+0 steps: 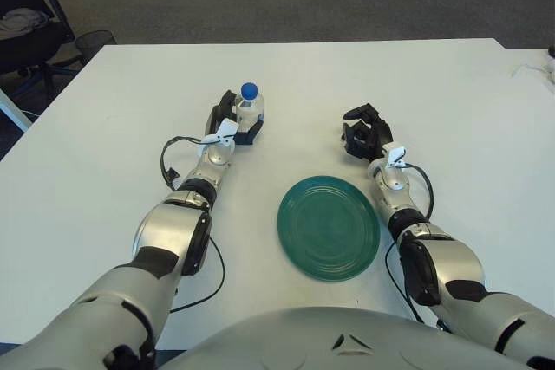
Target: Put the bottle into the plate.
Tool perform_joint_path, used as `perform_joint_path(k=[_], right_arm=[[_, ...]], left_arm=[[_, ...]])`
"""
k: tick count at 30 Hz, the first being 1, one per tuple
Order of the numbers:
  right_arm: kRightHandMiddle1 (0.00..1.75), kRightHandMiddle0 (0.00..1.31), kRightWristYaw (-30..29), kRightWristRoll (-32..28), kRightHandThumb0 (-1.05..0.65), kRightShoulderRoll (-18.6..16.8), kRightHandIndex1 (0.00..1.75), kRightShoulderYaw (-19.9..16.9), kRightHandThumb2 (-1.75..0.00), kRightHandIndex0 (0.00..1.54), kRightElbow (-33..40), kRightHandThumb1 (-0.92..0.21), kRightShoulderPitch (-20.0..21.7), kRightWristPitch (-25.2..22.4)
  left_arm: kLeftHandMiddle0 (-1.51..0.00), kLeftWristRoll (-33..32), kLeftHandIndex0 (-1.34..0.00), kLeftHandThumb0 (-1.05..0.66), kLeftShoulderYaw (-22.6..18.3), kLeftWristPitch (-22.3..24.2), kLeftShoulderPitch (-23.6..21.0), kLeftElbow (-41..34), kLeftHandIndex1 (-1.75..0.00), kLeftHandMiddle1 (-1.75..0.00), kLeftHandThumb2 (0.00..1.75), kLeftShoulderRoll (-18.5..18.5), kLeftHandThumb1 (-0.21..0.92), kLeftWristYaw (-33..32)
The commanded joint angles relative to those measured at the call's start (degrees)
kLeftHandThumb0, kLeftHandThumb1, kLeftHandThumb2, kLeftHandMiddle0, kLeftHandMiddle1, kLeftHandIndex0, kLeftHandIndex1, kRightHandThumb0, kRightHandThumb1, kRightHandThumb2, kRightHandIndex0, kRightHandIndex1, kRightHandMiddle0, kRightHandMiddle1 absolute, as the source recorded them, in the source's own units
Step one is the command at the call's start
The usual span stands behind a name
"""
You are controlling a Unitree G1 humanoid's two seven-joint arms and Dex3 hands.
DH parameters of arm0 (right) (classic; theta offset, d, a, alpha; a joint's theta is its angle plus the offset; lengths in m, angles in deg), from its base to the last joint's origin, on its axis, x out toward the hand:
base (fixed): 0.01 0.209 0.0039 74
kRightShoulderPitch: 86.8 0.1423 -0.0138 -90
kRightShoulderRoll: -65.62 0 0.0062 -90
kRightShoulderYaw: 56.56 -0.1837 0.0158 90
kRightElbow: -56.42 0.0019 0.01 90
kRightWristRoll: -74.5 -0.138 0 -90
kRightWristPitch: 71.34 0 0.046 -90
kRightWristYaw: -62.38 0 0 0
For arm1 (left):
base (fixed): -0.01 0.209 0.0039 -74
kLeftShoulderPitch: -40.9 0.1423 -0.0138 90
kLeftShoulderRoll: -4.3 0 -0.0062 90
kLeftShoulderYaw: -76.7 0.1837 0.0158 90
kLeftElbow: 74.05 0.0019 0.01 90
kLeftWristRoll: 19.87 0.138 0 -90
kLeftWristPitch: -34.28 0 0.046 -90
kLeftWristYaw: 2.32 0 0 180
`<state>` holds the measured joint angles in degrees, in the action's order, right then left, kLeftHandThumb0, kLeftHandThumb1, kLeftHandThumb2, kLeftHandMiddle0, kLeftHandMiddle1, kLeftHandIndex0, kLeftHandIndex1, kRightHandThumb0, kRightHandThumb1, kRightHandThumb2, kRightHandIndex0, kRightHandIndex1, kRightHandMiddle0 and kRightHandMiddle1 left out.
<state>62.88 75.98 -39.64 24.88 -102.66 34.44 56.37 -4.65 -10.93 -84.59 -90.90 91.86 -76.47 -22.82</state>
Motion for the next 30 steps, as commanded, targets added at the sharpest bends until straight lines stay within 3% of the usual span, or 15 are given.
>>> perform_joint_path(k=[1, 6, 12, 23, 28, 30], right_arm=[[1.48, 0.41, -0.48, -0.01, 0.0, -0.9, 1.64, -0.37, -0.93, 0.53, -7.38, -0.54, -8.71, -11.19], [1.49, 0.41, -0.29, -0.06, 0.0, -0.88, 1.65, -0.43, -0.94, 0.52, -7.48, -0.54, -9.0, -11.24], [1.49, 0.41, -0.63, 0.17, 0.0, -0.98, 1.65, -0.21, -0.95, 0.52, -7.43, -0.54, -8.79, -11.29], [1.49, 0.41, -0.4, 0.22, 0.0, -1.07, 1.66, -0.1, -0.95, 0.51, -7.34, -0.54, -8.77, -11.06], [1.49, 0.41, -0.42, 0.21, 0.0, -1.09, 1.66, -0.1, -0.95, 0.51, -7.32, -0.54, -8.86, -10.98], [1.49, 0.4, -0.18, 0.07, 0.0, -1.08, 1.66, -0.21, -0.95, 0.51, -7.36, -0.54, -8.84, -11.23]], left_arm=[[-0.83, 0.89, -0.86, -0.53, 0.34, -0.1, -0.71, 1.22, -1.43, -1.75, 1.22, -0.06, 0.21, 1.4], [-0.92, 0.5, -0.84, -0.53, -0.15, -0.32, -0.57, 1.17, -1.48, -1.75, 1.25, 0.04, 0.21, 0.39], [-1.05, -0.03, -0.69, -0.52, -1.05, -1.56, -0.18, 0.88, -1.71, -1.75, 1.37, 0.16, 0.24, -2.49], [-1.16, -1.24, -0.6, -0.48, -2.31, -5.47, -0.63, -0.98, -1.75, -1.75, 1.29, -1.0, 0.33, -3.25], [-1.17, -0.79, -0.58, -0.47, -1.99, -9.64, -0.65, -3.56, -1.75, -1.75, 1.26, -1.0, 0.35, -4.81], [-1.18, 0.86, -0.58, -0.46, -0.72, -14.56, 1.43, -8.37, -1.75, -1.75, 1.26, -1.17, 0.36, -6.38]])
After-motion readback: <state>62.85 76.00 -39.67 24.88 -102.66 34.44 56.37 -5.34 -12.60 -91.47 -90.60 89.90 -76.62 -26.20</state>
